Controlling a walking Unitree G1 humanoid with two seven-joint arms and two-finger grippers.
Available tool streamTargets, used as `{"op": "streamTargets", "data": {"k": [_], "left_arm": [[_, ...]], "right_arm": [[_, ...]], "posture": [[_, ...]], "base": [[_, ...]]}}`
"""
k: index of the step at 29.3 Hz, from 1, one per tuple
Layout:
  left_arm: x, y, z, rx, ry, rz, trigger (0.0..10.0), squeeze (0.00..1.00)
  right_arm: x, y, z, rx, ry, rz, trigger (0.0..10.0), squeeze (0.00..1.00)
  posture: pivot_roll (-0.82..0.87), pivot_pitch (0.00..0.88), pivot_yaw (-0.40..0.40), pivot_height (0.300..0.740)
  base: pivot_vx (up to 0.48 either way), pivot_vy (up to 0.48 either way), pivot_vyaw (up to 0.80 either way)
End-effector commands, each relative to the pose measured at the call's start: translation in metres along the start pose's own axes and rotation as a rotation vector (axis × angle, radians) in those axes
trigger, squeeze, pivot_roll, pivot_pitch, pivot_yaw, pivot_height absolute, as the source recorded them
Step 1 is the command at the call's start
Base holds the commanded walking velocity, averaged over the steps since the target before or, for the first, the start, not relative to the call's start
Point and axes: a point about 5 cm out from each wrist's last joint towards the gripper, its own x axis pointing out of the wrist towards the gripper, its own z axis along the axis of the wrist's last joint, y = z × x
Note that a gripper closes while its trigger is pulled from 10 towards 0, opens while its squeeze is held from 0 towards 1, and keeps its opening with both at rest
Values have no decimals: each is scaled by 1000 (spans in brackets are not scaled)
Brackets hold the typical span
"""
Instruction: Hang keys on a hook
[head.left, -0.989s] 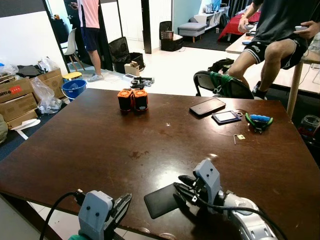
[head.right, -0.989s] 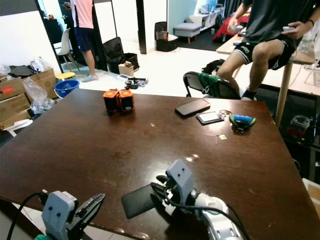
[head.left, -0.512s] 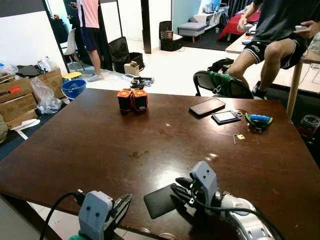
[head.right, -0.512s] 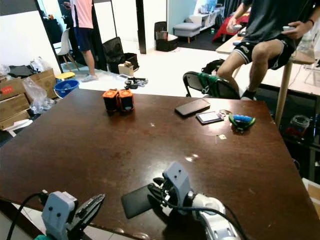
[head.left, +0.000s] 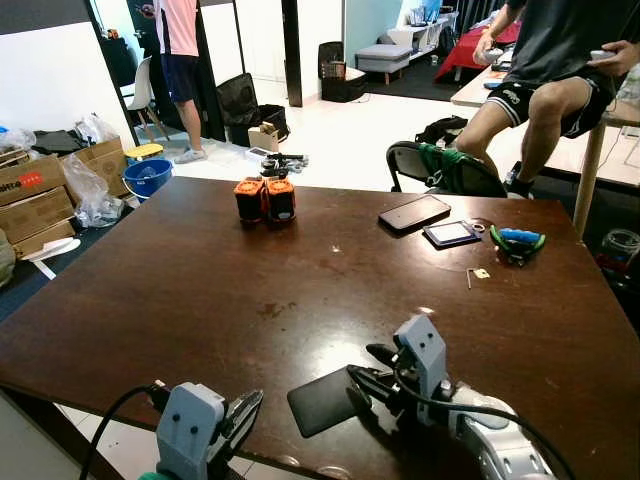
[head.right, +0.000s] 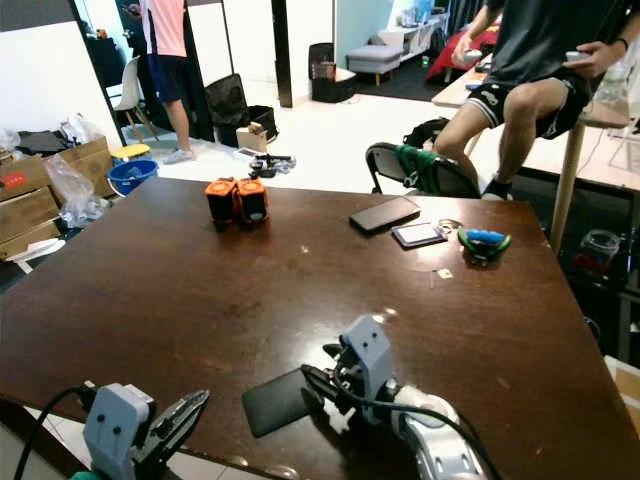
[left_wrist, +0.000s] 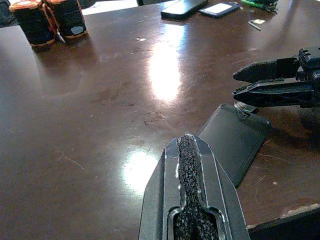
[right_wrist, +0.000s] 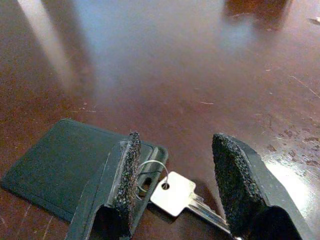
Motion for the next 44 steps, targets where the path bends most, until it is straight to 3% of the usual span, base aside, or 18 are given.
{"op": "streamTargets", "data": {"k": [1, 18, 33, 34, 35, 36, 38, 39, 40, 44], "left_arm": [[-4, 2, -5, -6, 31, 7, 10000, 0], [-4, 2, -5, 2, 36, 1, 10000, 0], [-5, 0, -6, 1, 49, -11, 10000, 0], [-5, 0, -6, 1, 49, -11, 10000, 0], [-5, 0, -6, 1, 48, -11, 10000, 0], [-5, 0, -6, 1, 49, -11, 10000, 0], [-5, 0, -7, 1, 49, -11, 10000, 0], [-5, 0, -7, 1, 49, -12, 10000, 0], [-5, 0, -7, 1, 50, -12, 10000, 0], [-5, 0, -7, 1, 51, -13, 10000, 0]], "right_arm": [[2, 3, -7, 8, 34, 1, 10000, 0], [14, 6, 4, -43, 41, 23, 10000, 0], [14, 8, -1, -55, 78, 45, 10000, 0], [14, 8, -1, -56, 80, 45, 10000, 196], [14, 8, -1, -57, 81, 45, 10000, 196], [15, 8, -1, -59, 83, 44, 10000, 702], [15, 8, -1, -60, 84, 43, 10000, 702], [15, 8, -1, -61, 86, 42, 10000, 314], [15, 8, -1, -63, 87, 41, 10000, 0], [15, 8, -2, -65, 93, 42, 10000, 0]], "posture": [[21, 24, 163, 740], [22, 13, 164, 740], [24, 9, 161, 740], [24, 9, 161, 740], [24, 9, 161, 740], [24, 9, 161, 740], [24, 9, 161, 740], [24, 9, 161, 740], [24, 9, 161, 740], [24, 12, 164, 740]], "base": [[0, 0, 0], [0, 0, 0], [0, 0, 0], [0, 0, 0], [0, 0, 0], [0, 0, 0], [0, 0, 0], [0, 0, 0], [0, 0, 0], [0, 0, 0]]}}
